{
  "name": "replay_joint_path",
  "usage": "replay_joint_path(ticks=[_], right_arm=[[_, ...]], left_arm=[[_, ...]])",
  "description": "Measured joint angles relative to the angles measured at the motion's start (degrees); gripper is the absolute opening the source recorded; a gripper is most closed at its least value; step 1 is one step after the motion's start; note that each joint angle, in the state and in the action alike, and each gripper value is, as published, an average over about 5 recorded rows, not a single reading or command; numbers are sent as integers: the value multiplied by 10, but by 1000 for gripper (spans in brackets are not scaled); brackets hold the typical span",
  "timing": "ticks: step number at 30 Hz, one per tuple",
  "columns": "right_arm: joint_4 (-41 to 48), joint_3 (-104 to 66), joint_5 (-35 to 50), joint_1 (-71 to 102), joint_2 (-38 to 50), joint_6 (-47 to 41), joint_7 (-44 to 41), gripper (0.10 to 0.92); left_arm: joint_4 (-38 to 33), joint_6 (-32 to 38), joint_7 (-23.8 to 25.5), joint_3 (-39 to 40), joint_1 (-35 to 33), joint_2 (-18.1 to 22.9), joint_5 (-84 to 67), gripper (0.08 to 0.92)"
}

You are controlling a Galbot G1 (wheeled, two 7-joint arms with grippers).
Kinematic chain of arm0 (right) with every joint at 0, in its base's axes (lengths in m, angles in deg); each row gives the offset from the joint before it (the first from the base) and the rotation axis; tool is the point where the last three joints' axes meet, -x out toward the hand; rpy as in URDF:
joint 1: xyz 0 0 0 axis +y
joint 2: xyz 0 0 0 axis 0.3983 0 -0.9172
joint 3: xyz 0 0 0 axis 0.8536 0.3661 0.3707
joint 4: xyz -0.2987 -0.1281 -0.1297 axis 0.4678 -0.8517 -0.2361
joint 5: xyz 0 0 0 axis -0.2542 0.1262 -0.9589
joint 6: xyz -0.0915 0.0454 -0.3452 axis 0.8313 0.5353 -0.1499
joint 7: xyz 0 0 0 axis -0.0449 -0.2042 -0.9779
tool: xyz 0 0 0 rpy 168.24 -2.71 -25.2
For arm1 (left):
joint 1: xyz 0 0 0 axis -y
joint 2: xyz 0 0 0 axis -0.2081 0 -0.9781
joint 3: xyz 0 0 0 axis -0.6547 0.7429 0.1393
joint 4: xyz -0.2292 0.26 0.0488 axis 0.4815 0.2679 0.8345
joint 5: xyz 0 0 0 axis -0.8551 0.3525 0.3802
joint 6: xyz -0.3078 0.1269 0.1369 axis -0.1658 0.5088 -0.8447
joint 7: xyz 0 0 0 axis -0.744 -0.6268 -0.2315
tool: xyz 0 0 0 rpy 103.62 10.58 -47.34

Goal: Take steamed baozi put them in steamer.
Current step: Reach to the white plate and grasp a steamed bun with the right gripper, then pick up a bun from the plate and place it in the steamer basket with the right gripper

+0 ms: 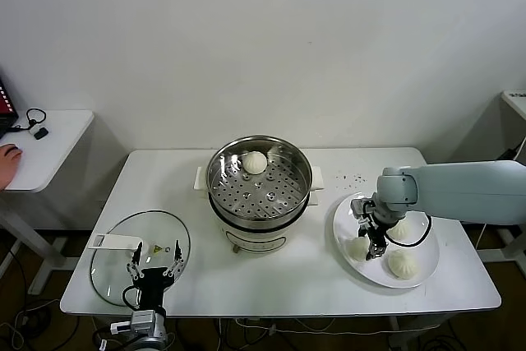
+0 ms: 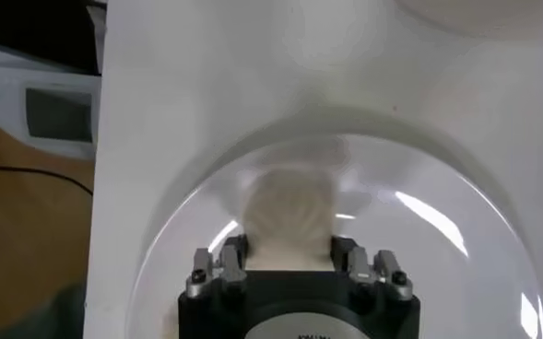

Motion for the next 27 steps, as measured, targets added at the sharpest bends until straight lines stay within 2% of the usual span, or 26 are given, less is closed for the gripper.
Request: replay_joint_path(ticks=[11,27], right_arm=[[-24,33,24,-74,-18,17,-20,535],[-75,95,115,-294,-57,37,-71,551]], left_arm=[[-5,-1,0,4,-2,0,0,823],[-21,-9,4,16,-4,0,2,823]])
